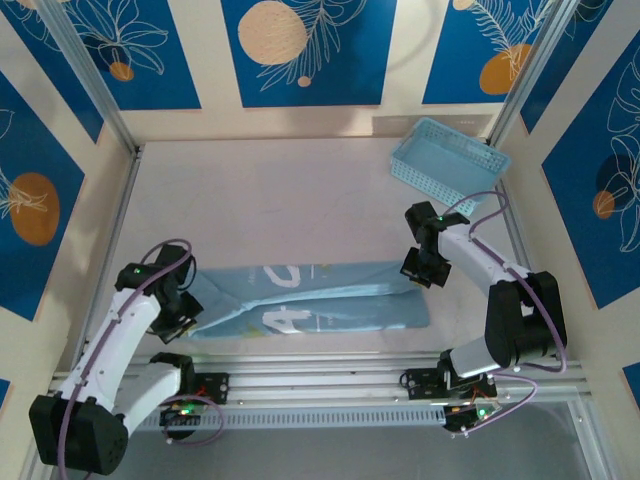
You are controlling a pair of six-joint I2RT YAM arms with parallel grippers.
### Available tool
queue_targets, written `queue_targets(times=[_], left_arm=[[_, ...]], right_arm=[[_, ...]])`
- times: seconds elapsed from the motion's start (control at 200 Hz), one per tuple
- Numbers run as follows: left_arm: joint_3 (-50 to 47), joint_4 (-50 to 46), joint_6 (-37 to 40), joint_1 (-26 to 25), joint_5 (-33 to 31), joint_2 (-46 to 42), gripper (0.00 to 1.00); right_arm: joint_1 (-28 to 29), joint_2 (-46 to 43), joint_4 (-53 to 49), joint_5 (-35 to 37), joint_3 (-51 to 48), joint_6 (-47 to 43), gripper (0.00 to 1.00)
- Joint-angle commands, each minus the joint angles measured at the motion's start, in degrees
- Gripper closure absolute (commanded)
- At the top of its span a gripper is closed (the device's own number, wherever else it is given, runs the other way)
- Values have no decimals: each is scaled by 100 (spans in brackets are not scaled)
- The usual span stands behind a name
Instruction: Fold and stack the t-shirts
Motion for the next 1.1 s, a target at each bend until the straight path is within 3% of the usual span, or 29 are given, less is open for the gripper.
queue_targets(times=[0.0,0.32,0.35,0.42,0.455,0.55,0.63,0.685,0.815,0.945,1.095], left_arm=[[-120,-177,-216,-142,67,-6,100],[-337,123,-183,-276,191,196,100],[-305,129,-184,-273,205,205,100],[-133,102,-187,-276,227,182,83],[15,78,-200,-274,206,163,74],[555,16,-221,-275,65,203,55],[1018,161,-172,-270,-21,466,51],[1267,404,-104,-250,4,796,51],[1680,1355,57,-76,377,1815,59],[2152,1851,197,57,443,3113,76],[2527,1703,545,222,344,4519,92]], right_arm=[[-24,77,-160,175,85,154,100],[-112,92,-317,270,9,256,100],[-141,68,-379,298,10,281,94],[-167,-72,-544,416,14,393,70],[-173,-170,-615,476,27,449,63],[-167,-498,-747,523,173,554,60],[-111,-618,-675,440,367,540,60],[-57,-571,-524,288,498,453,62],[121,-143,246,-618,585,234,77],[404,425,642,-1230,632,455,78],[308,1489,605,-1600,745,742,78]])
